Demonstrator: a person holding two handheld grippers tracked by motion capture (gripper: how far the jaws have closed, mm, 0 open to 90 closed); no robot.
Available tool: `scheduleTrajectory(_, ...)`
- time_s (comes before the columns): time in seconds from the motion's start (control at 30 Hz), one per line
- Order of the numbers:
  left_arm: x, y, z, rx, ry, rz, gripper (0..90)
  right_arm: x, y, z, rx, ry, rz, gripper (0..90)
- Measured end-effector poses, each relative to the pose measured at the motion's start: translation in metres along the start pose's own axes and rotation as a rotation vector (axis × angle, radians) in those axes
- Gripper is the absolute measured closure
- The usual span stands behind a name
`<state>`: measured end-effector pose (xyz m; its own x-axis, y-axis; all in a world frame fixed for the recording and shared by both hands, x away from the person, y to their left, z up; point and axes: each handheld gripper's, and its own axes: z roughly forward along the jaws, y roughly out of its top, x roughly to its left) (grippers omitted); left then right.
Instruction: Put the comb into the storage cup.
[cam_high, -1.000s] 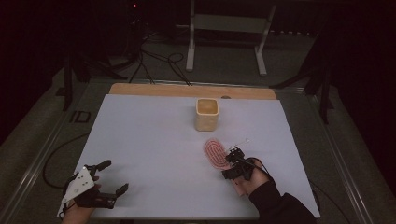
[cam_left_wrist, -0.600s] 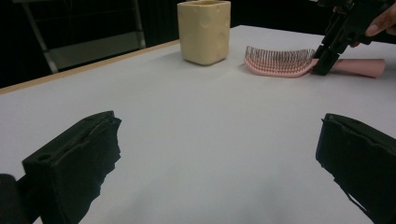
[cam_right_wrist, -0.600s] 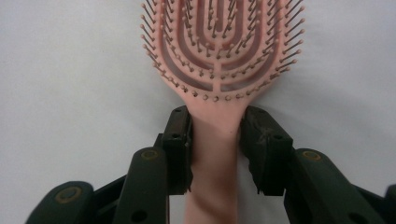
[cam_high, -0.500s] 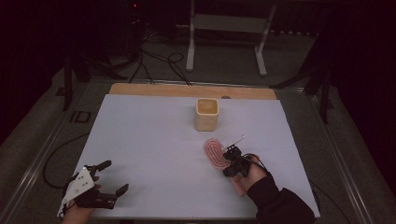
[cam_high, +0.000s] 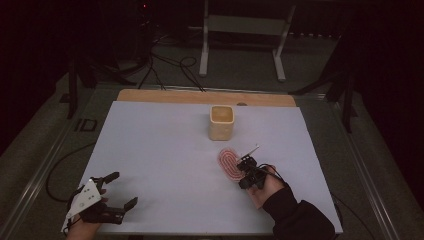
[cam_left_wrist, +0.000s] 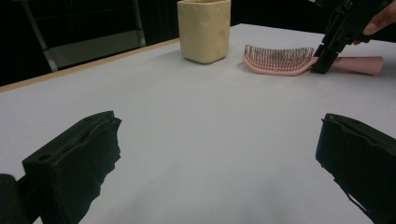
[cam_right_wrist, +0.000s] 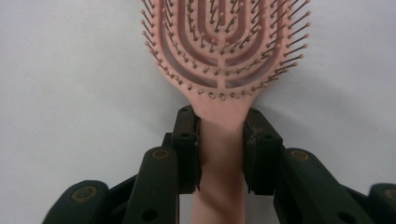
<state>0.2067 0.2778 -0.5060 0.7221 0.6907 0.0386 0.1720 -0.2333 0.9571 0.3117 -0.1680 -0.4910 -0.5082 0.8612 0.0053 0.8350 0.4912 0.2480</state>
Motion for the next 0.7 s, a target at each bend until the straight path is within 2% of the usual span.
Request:
scheduleTrajectory(0.13,0.0,0.0,0.0,0.002,0.0,0.0,0.0,-0.001,-0.003,0.0,-0.024,0.009,-0.007,70.1)
scheduleTrajectory(0.33,0.0,0.0,0.0,0.004,0.0,0.002,0.0,-0.007,-0.008,-0.004,-0.06,0.058,0.007,70.1)
scheduleTrajectory(0.37,0.0,0.0,0.001,0.003,0.0,0.001,0.0,-0.008,-0.009,-0.004,-0.065,0.057,-0.003,70.1)
scheduleTrajectory(0.47,0.0,0.0,0.001,0.005,0.001,0.0,0.0,-0.009,-0.011,-0.009,-0.089,0.074,0.012,70.1)
scheduleTrajectory(0.7,0.001,-0.001,0.001,0.005,-0.007,-0.013,0.0,-0.011,-0.014,-0.024,-0.146,0.091,-0.011,70.1)
